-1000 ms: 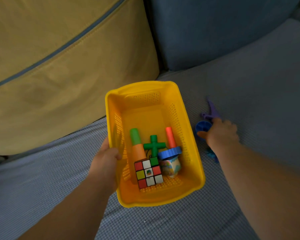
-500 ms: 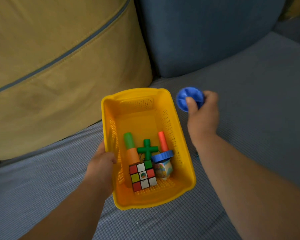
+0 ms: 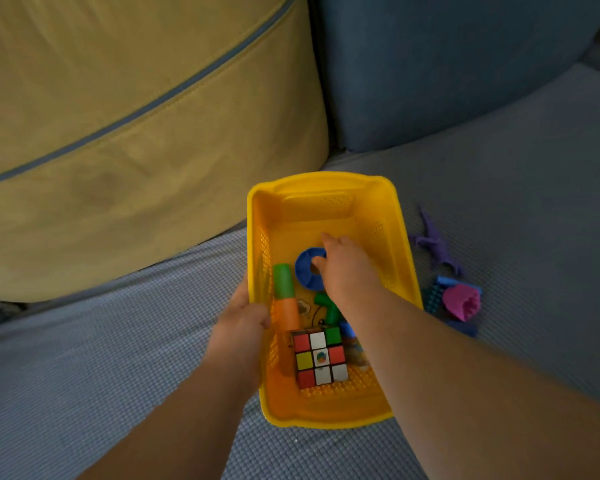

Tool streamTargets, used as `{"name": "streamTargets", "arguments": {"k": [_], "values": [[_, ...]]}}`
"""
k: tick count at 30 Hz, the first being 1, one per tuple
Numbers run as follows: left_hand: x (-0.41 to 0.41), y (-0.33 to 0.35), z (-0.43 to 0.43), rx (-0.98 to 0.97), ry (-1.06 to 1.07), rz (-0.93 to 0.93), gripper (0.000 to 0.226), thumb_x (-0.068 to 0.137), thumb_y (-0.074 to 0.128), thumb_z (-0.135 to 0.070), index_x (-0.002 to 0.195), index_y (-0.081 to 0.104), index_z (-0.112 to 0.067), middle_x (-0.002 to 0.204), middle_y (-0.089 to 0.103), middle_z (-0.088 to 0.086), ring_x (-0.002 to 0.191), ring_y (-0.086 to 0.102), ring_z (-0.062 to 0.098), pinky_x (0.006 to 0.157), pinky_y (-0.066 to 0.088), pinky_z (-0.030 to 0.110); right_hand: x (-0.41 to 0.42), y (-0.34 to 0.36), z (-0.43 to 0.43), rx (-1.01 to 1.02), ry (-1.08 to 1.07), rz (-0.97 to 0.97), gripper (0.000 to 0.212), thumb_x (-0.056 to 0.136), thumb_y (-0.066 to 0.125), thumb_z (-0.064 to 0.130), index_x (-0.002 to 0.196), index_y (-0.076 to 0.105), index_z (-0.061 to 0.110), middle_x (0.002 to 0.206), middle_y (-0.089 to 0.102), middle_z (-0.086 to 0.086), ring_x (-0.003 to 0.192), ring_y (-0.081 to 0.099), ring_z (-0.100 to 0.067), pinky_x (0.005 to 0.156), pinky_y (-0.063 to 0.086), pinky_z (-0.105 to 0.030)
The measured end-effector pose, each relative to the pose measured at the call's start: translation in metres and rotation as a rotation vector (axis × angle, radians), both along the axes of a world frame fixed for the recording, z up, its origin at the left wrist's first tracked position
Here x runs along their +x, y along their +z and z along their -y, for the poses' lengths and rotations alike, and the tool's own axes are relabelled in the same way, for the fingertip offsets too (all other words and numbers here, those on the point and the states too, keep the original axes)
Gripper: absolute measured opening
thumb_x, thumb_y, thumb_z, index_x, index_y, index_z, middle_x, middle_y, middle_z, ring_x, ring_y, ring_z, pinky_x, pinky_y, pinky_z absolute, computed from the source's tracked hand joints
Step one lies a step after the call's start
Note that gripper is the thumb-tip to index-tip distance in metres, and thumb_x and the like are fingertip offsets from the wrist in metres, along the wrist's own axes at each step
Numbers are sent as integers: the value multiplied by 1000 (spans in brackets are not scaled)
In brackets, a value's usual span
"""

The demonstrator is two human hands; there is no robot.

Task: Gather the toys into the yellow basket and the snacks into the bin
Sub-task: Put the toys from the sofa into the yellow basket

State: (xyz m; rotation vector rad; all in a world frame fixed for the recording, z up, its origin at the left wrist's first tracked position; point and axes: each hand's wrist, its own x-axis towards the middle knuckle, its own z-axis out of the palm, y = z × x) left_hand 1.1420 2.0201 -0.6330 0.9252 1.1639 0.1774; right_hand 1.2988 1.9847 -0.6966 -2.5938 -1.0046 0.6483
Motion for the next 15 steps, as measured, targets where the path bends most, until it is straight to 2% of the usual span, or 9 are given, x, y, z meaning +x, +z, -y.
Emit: {"name": "streamTargets", "arguments": {"k": [2, 4, 6, 8, 11, 15], "values": [[-3, -2, 0, -5, 4, -4, 61, 76, 36, 7, 98, 71, -39, 95, 63, 30, 81, 61, 37, 79, 52, 63, -3, 0, 0, 10, 48, -5, 52, 99, 45, 32, 147, 27, 18, 127, 54, -11, 116, 47, -28, 88, 42, -37], [-5, -3, -1, 2, 13, -17, 59, 77, 36, 6, 96, 71, -38, 93, 65, 25, 82, 61, 38, 80, 54, 62, -2, 5, 3, 77, 58, -9, 47, 99, 45, 31, 143, 34, 16, 125, 56, -11, 113, 50, -28, 83, 42, -35], [-7, -3, -3, 7, 17, -36, 58, 77, 36, 5, 86, 72, -40, 102, 67, 27, 90, 65, 44, 81, 50, 70, 5, 12, 9, 188, 55, 25, 41, 99, 46, 28, 138, 42, 15, 127, 56, -10, 115, 53, -27, 88, 44, -36], [-8, -3, -5, 12, 37, -48, 59, 78, 36, 5, 85, 72, -40, 100, 71, 22, 96, 67, 46, 79, 51, 70, 15, 22, 17, 354, 11, 76, 38, 98, 48, 25, 134, 49, 15, 125, 59, -7, 113, 56, -24, 91, 45, -36], [-7, -2, -6, 15, 18, -67, 57, 79, 36, 5, 91, 69, -40, 92, 74, 16, 94, 68, 45, 77, 53, 68, 30, 34, 23, 558, -116, 126, 29, 95, 51, 19, 123, 59, 14, 112, 65, -7, 102, 61, -24, 85, 46, -34], [-11, 3, -6, 43, 22, -103, 56, 79, 37, 3, 91, 68, -43, 95, 74, 18, 93, 68, 46, 77, 52, 70, 59, 38, 24, 663, -430, 112, 28, 94, 53, 17, 121, 59, 10, 117, 62, -11, 106, 58, -26, 91, 40, -32]]}}
